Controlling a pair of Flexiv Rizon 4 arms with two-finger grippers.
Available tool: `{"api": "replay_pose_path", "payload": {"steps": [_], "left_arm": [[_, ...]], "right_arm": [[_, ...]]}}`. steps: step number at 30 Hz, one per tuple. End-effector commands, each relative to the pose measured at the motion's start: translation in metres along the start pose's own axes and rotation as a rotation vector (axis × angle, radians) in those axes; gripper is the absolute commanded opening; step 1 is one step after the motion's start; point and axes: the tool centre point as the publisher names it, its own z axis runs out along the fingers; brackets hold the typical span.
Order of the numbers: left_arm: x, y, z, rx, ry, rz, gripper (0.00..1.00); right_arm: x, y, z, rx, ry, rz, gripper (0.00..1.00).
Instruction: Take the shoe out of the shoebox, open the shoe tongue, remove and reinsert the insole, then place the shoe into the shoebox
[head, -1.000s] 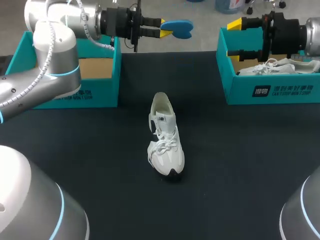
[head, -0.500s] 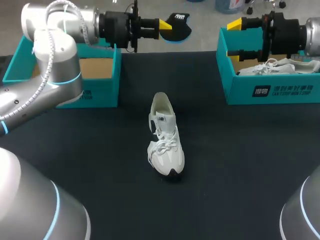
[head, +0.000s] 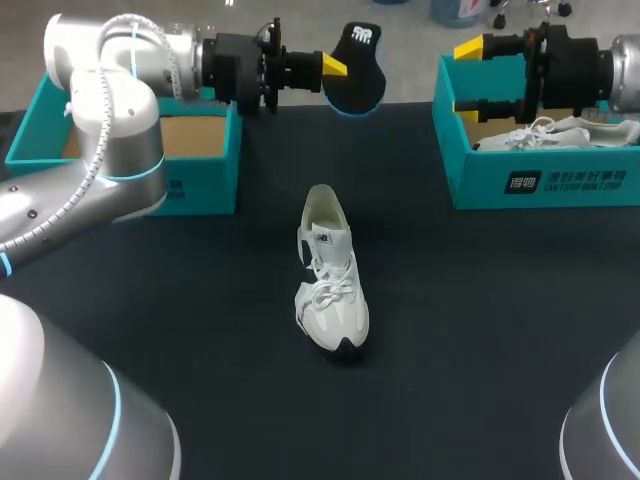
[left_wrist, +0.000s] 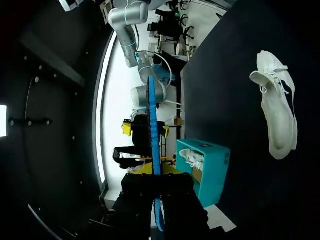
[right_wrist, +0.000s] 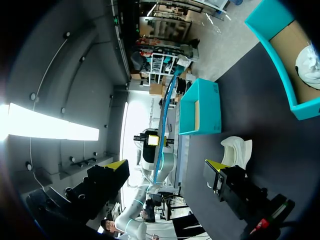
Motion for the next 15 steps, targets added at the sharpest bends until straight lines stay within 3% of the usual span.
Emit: {"api": "replay_pose_path", "payload": {"steps": [1,12,15], "left_arm": [[-0.001,0.001,0.005,0.009,0.002,0.017,0.00],[-0.004,-0.003,0.022,0.005,-0.040,0.075,0.00],[-0.005,-0.003,0.027,-0.007,-0.066,0.097,0.00]], "right_arm": [[0.003,0.010,0.012,0.021,-0.014,0.002,1.00],[0.011,0.021,0.048,0.086,-0.034,-0.017,1.00],[0.012,0.020,0.056,0.094,-0.027,-0.010,0.91]]}}
